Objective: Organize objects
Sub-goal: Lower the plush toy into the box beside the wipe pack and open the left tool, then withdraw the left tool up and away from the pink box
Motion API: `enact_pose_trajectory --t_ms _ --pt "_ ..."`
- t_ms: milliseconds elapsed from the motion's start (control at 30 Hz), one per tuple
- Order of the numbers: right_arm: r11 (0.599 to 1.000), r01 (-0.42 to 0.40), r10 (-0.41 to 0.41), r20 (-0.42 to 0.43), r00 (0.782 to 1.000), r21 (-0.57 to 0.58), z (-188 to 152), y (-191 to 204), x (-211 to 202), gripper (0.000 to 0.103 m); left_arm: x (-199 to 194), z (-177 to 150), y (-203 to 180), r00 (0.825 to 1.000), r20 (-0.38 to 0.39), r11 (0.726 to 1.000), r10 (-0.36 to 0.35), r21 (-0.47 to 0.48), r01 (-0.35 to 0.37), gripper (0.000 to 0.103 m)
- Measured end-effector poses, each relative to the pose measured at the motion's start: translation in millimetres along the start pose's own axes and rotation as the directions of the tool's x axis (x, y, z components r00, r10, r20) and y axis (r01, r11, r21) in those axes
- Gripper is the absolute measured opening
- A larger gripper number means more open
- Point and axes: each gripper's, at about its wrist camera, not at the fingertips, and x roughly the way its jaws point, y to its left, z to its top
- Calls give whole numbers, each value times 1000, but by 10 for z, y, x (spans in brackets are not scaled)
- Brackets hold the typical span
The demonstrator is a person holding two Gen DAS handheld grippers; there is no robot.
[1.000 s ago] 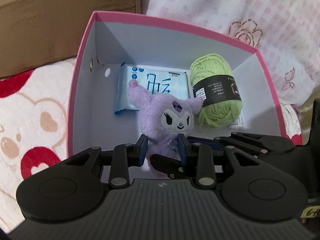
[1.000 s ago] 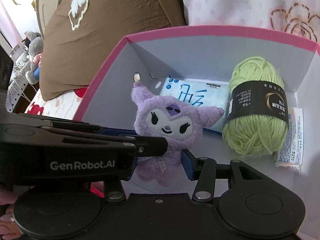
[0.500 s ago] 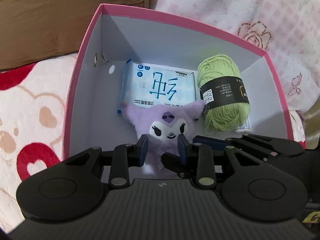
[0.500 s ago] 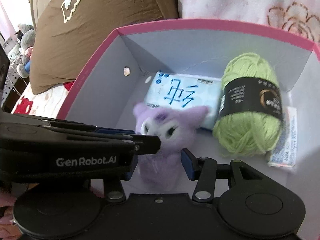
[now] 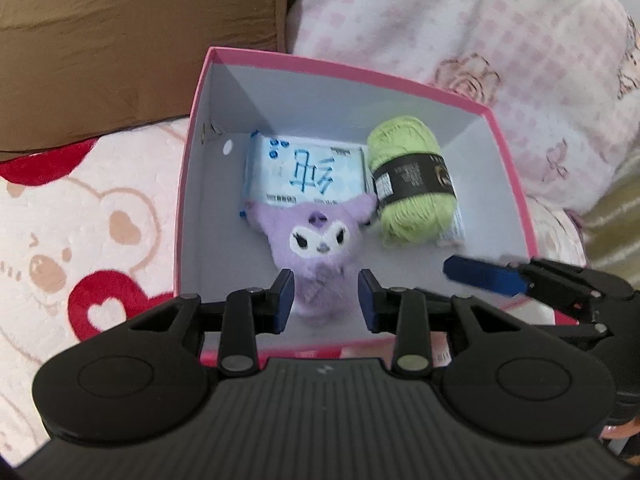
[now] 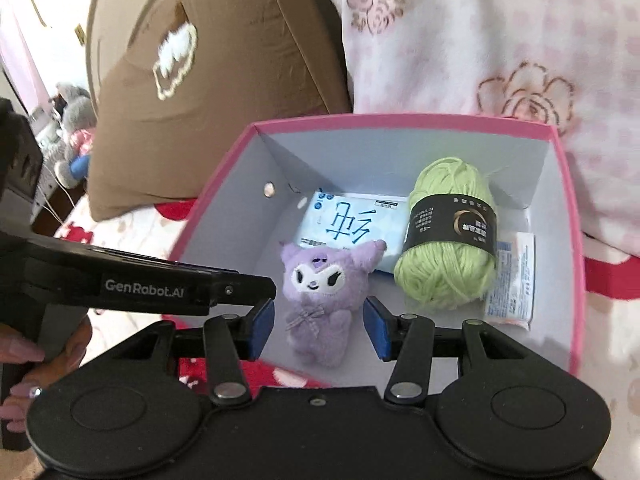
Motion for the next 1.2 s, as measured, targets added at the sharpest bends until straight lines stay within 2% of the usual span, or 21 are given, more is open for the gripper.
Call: enact_pose_trajectory --t_ms 100,233,333,533,800,933,967,1000,1067,1200 --pt "999 16 -15 20 1000 -51 -34 89 -159 55 -145 -37 -27 1000 -2 1000 -3 -2 3 40" --pt "994 17 -14 22 1000 -104 -73 201 -285 55 -365 -94 -76 1000 10 1000 20 8 -20 40" --pt "992 1 2 21 1000 -124 -92 272 -361 55 -550 -144 -104 1000 17 1000 6 -7 -6 41" --pt "986 21 -11 55 998 -168 -118 351 -658 59 -961 -286 -262 995 78 998 59 14 -60 43" --pt "987 38 -24 89 996 -156 -242 276 -1051 76 -1379 -480 -424 993 104 999 48 8 -49 49" --pt "985 53 -40 82 996 -165 -335 274 -1193 80 -1475 -574 -512 994 99 999 50 6 -51 50" --pt "984 61 -47 84 995 -170 -357 287 -1224 85 -1490 -595 -537 994 97 999 47 9 -49 51" --pt "982 69 -54 88 995 -175 -383 295 -1261 90 -1503 -623 -562 994 96 999 43 13 -45 53" --pt "980 73 -54 105 993 -184 -434 310 -1345 91 -1509 -690 -614 995 95 999 28 25 -30 62" --pt "979 64 -37 140 989 -195 -521 336 -1515 95 -1511 -816 -714 995 87 998 46 40 -49 66"
